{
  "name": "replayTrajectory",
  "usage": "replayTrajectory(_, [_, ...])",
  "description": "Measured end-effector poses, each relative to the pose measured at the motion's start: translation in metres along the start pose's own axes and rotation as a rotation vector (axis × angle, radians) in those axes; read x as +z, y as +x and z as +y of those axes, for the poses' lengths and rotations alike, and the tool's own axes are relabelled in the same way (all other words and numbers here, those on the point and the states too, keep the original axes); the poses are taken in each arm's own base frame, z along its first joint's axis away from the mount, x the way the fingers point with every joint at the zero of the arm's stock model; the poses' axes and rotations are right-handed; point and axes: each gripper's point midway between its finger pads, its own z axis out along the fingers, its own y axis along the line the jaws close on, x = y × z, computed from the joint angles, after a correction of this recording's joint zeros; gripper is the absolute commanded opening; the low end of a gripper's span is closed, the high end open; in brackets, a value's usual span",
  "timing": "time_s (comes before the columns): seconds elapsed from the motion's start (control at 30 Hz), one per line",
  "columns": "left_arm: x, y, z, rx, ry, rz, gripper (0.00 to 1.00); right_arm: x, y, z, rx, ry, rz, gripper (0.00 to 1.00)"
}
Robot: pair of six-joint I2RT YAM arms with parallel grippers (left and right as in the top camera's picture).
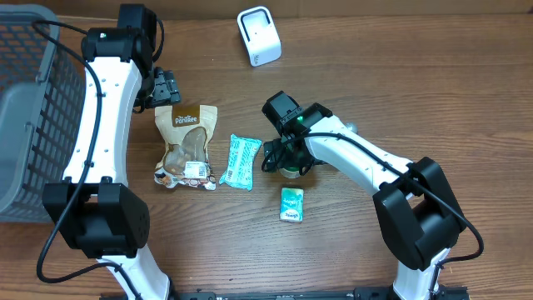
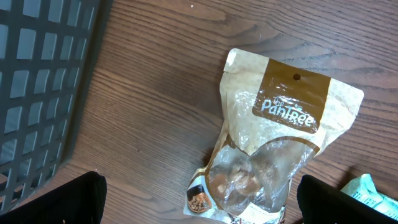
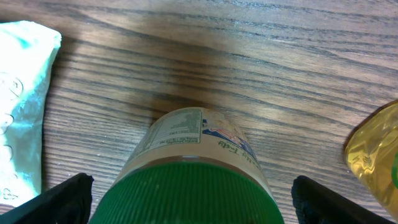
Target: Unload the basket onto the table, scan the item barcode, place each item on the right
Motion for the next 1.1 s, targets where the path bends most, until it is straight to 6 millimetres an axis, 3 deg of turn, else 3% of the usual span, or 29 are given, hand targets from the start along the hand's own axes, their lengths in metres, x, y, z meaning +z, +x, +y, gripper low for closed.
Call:
replayTrajectory(0.57, [0.000, 0.000, 0.000, 0.000, 0.000, 0.000, 1.00, 0.011, 0.002, 0.000, -0.004, 0.009, 0.021, 0.96])
replayTrajectory(0.87, [0.000, 0.000, 0.000, 0.000, 0.000, 0.000, 1.00, 0.011, 0.002, -0.001, -0.005, 0.013, 0.020, 0.84])
replayTrajectory(0.97, [0.000, 0.000, 0.000, 0.000, 0.000, 0.000, 1.00, 0.011, 0.002, -0.001, -0.004, 0.013, 0.021, 0.77])
replayTrajectory(1.0, [0.000, 0.000, 0.000, 0.000, 0.000, 0.000, 1.00, 0.011, 0.002, -0.001, -0.005, 0.013, 0.021, 0.70])
replayTrajectory(1.1, [0.000, 0.000, 0.000, 0.000, 0.000, 0.000, 0.99, 0.011, 0.005, -0.003, -0.005, 0.020, 0.033, 0.66])
